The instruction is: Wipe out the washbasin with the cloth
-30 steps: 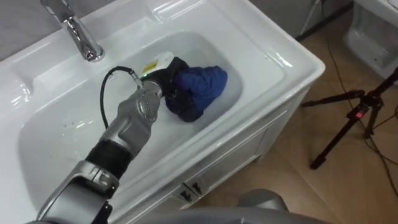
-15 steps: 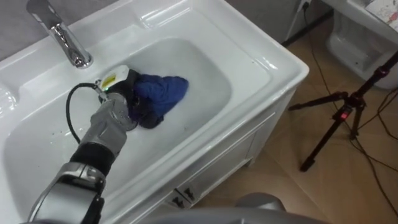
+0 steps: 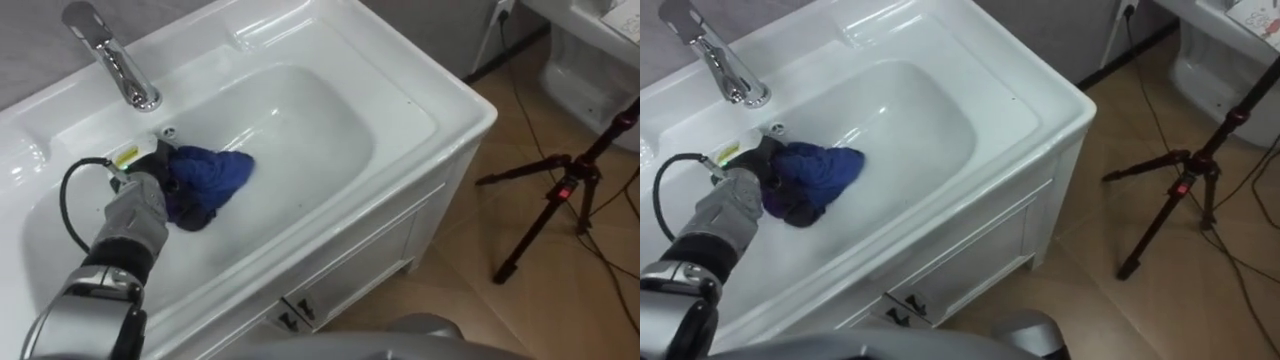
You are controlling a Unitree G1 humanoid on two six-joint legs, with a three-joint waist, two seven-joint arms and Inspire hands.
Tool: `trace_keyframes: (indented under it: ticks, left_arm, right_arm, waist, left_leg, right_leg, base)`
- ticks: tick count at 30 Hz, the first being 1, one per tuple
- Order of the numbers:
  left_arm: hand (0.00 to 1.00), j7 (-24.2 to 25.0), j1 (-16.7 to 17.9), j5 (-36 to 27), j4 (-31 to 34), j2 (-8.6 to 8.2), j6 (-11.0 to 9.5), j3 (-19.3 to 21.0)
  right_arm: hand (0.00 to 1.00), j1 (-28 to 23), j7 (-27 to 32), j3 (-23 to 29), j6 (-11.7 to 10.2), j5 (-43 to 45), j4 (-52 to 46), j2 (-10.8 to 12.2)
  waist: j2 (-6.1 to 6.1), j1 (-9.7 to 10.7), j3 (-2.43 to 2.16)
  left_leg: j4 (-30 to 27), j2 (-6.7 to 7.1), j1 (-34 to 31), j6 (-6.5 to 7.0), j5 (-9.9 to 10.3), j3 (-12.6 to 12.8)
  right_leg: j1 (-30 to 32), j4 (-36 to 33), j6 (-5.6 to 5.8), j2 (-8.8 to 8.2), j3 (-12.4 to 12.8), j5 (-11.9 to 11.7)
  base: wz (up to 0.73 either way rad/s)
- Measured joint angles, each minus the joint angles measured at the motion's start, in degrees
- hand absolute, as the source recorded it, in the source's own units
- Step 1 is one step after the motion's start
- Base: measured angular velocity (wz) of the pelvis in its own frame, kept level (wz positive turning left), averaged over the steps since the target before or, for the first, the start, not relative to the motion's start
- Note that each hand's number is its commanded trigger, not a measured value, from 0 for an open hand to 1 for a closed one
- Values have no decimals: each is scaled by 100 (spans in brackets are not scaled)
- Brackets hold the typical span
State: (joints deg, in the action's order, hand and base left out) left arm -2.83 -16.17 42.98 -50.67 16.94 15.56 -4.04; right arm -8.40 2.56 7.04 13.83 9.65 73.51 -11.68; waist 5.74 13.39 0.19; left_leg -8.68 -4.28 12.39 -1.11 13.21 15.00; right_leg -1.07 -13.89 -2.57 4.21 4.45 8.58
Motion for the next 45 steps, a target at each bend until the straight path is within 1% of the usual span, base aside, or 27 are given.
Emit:
trace_keyframes:
  ticks: [1, 3, 4, 5, 6, 9, 12, 13, 14, 17, 19, 20, 21, 22, 23, 24, 26, 28, 30, 37, 41, 45]
  left_arm:
    - [100, 0, 4, 0, -9, 1, 5, 5]
    - [100, 1, 5, 1, -47, 2, 5, 49]
    - [100, 3, 11, 1, -71, 2, 5, 95]
    - [100, 11, 24, -7, -134, 2, 5, 185]
    - [100, 11, 27, -12, -216, 2, 0, 229]
    - [100, 76, 63, -11, -227, 6, -10, 431]
    - [100, 141, 87, -11, -229, 12, -10, 626]
    - [100, 153, 87, -10, -226, 15, -10, 626]
    - [100, 190, 79, -10, -219, 16, -10, 627]
    - [100, 231, 83, 2, -203, 20, -11, 664]
    - [100, 235, 113, 2, -121, 20, -11, 740]
    - [100, 239, 146, 3, -73, 20, -10, 806]
    - [100, 242, 197, 4, -24, 21, -9, 883]
    - [100, 242, 221, 5, 8, 21, -9, 908]
    - [100, 241, 225, 6, 46, 21, -9, 951]
    - [100, 236, 224, 5, 59, 20, -10, 967]
    - [100, 197, 225, 2, 61, 19, -22, 984]
    - [100, 139, 224, 4, 35, 19, -22, 985]
    - [100, 83, 230, 5, 12, 19, -55, 985]
    - [100, 19, 357, 37, 6, 20, -110, 985]
    - [100, -139, 481, 37, 17, 20, -201, 986]
    - [100, -207, 534, 36, 7, 19, -212, 982]
  right_arm:
    - [0, 0, -1, 0, 1, -1, 3, -2]
    - [0, 9, -3, 1, 0, 32, 4, -9]
    - [0, 12, -5, 0, 0, 37, 3, -8]
    - [0, 22, -9, -1, 1, 54, -23, -14]
    - [0, 52, -11, -6, 2, 86, -26, -32]
    - [0, 111, -14, -4, 2, 227, -15, -36]
    - [0, 168, -13, -6, 1, 241, 0, -39]
    - [0, 166, -14, -6, 0, 241, -2, -42]
    - [0, 157, -14, -6, 2, 239, -1, -44]
    - [0, 160, -14, -6, 6, 238, -5, -48]
    - [0, 176, -16, -6, 10, 239, -16, -55]
    - [0, 198, -10, 5, 10, 247, -26, -68]
    - [0, 241, -2, 50, 29, 332, -58, -74]
    - [0, 268, 5, 64, 50, 394, -59, -74]
    - [0, 313, 28, 97, 67, 461, -61, -74]
    - [0, 354, 47, 97, 75, 472, -68, -85]
    - [0, 435, 59, 92, 112, 471, -54, -95]
    - [0, 549, 67, 94, 114, 465, 0, -93]
    - [0, 631, 85, 94, 116, 451, 12, -87]
    - [0, 633, 149, 80, 99, 430, 2, -88]
    - [0, 636, 149, 41, 36, 396, -27, -95]
    - [0, 622, 140, 36, -81, 373, 33, -95]
  waist:
    - [-3, -18, 1]
    - [-8, -138, -5]
    - [-20, -154, -7]
    - [1, -175, -34]
    - [-27, -207, -24]
    - [-17, -267, -39]
    - [-18, -319, -40]
    - [-16, -356, -42]
    - [-11, -442, -45]
    - [0, -567, -55]
    - [6, -609, -64]
    - [32, -637, -81]
    - [39, -668, -86]
    - [42, -673, -88]
    - [40, -677, -87]
    - [38, -746, -86]
    - [30, -809, -87]
    - [30, -814, -87]
    - [31, -830, -88]
    - [34, -896, -92]
    - [30, -905, -90]
    - [5, -856, -79]
  left_leg:
    - [0, 0, 0, 0, 0, 3]
    - [-3, 2, 12, -2, -1, 13]
    - [-3, 2, 19, -2, -1, 12]
    - [-4, 1, 25, -2, -1, 14]
    - [-4, 1, 21, -2, -1, -1]
    - [-8, 3, -7, -3, -1, -32]
    - [-11, 4, -10, -14, -8, -131]
    - [-11, 3, -5, -16, -10, -139]
    - [-11, 1, 3, -22, -13, -151]
    - [-11, 0, -6, -31, -18, -266]
    - [-10, 0, -19, -46, -27, -310]
    - [-10, 1, -25, -51, -30, -344]
    - [-13, 1, -31, -55, -34, -377]
    - [-18, 2, -43, -56, -34, -411]
    - [-32, 3, -80, -65, -39, -450]
    - [-33, 7, -90, -78, -49, -475]
    - [-70, 5, -89, -80, -51, -504]
    - [-83, 1, -98, -88, -55, -575]
    - [-83, -11, -108, -116, -74, -594]
    - [-85, -36, -69, -147, -94, -622]
    - [-81, -47, -23, -173, -111, -621]
    - [-77, -72, 39, -173, -110, -624]
  right_leg:
    - [1, -2, 0, -2, -2, 0]
    - [1, -12, -3, 1, 10, -2]
    - [0, -18, -3, 2, 12, -2]
    - [-3, -23, -5, 0, 6, -2]
    - [-5, -18, -7, -6, -4, -4]
    - [-7, -17, -10, -23, -80, -1]
    - [-36, -6, -15, -38, -157, 5]
    - [-36, -4, -16, -38, -159, 6]
    - [-32, 5, -19, -35, -161, 6]
    - [-100, 29, -27, -50, -248, 11]
    - [-115, 33, -31, -68, -324, 13]
    - [-115, 33, -34, -74, -356, 14]
    - [-108, 26, -41, -94, -372, 19]
    - [-109, 24, -44, -112, -389, 21]
    - [-99, 25, -50, -113, -464, 27]
    - [-90, 19, -55, -109, -488, 33]
    - [-99, 10, -68, -109, -516, 56]
    - [-96, -6, -87, -111, -542, 73]
    - [-94, -6, -110, -110, -567, 86]
    - [-115, -100, -185, -97, -601, 163]
    - [-110, -179, -226, -84, -596, 224]
    - [-195, -167, -251, -82, -592, 258]
  base:
    - [0]
    - [-6]
    - [-6]
    - [-3]
    - [0]
    - [11]
    - [14]
    - [5]
    - [5]
    - [14]
    - [20]
    - [12]
    - [9]
    - [16]
    - [21]
    - [19]
    - [8]
    - [7]
    - [5]
    - [2]
    - [-1]
    - [4]
